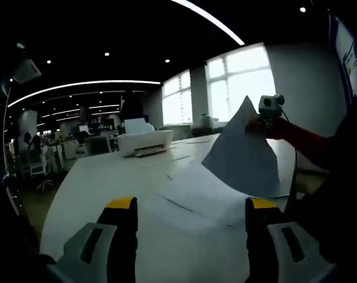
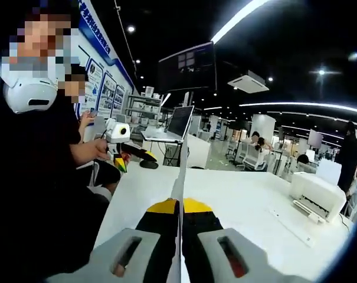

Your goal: Organize the stack of printing papers by aligning and flattening the scattered papers on the table

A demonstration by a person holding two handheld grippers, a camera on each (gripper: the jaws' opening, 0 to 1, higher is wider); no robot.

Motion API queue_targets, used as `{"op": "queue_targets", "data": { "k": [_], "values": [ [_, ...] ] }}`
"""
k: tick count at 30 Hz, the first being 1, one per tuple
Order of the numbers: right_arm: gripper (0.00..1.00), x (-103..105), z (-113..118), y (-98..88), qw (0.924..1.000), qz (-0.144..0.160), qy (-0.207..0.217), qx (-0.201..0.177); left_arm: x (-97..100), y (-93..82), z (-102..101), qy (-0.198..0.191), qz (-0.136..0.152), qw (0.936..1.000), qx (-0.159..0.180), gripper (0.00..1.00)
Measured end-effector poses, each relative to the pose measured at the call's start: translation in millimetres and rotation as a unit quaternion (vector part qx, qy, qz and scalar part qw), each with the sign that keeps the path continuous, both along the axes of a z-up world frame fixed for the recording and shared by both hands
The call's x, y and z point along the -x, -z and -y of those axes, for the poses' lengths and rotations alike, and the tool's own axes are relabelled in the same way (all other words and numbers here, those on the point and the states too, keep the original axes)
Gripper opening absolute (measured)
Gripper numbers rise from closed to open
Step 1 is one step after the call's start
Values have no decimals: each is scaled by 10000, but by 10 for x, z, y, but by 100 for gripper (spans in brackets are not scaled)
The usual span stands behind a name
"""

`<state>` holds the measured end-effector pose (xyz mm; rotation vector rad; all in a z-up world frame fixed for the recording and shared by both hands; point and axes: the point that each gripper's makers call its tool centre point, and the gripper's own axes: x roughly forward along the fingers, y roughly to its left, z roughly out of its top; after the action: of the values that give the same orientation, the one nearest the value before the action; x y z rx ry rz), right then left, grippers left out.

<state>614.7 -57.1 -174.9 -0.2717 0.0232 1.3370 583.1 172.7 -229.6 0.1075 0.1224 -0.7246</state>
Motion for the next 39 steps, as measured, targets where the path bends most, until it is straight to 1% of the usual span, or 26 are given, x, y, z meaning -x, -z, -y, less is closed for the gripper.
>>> {"op": "queue_targets", "data": {
  "k": [8,20,23,32,39],
  "values": [
    [0,78,-106,-4,9998,-10,-193,45,12,6,-7,78,13,10000,-47,75],
    [0,151,-238,45,9989,-33,-436,180,63,13,115,225,-22,9997,-77,74],
    [0,171,-289,40,9985,-40,-501,205,74,9,172,306,-33,9995,-110,74],
    [0,305,-459,63,9959,-20,-815,383,91,9,259,461,-31,9988,-181,74],
    [0,398,-568,85,9937,-7,-1004,507,112,45,295,544,-77,9982,-242,74]
  ]
}}
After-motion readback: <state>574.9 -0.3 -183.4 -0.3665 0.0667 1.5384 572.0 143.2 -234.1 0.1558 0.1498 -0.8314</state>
